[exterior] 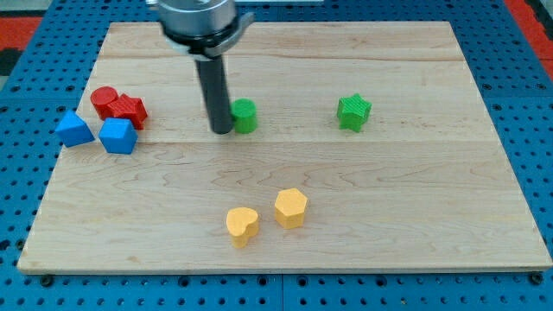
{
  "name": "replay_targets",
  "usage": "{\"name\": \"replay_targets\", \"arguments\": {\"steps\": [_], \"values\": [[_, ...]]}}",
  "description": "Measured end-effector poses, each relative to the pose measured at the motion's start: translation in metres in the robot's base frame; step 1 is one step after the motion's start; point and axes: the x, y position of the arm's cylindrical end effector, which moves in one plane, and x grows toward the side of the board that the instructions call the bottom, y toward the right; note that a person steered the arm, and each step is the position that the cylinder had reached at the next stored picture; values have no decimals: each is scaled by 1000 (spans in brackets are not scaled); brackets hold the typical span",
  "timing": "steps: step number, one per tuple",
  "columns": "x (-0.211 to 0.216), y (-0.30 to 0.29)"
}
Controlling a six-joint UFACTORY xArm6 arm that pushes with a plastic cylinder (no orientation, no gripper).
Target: Push the blue triangle and blue cube a bit right and down
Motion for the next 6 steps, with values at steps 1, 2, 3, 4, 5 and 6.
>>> {"name": "replay_targets", "arguments": {"steps": [1,2,3,4,5,6], "values": [[-1,62],[2,96],[76,26],[123,-81],[124,-235],[120,-243]]}}
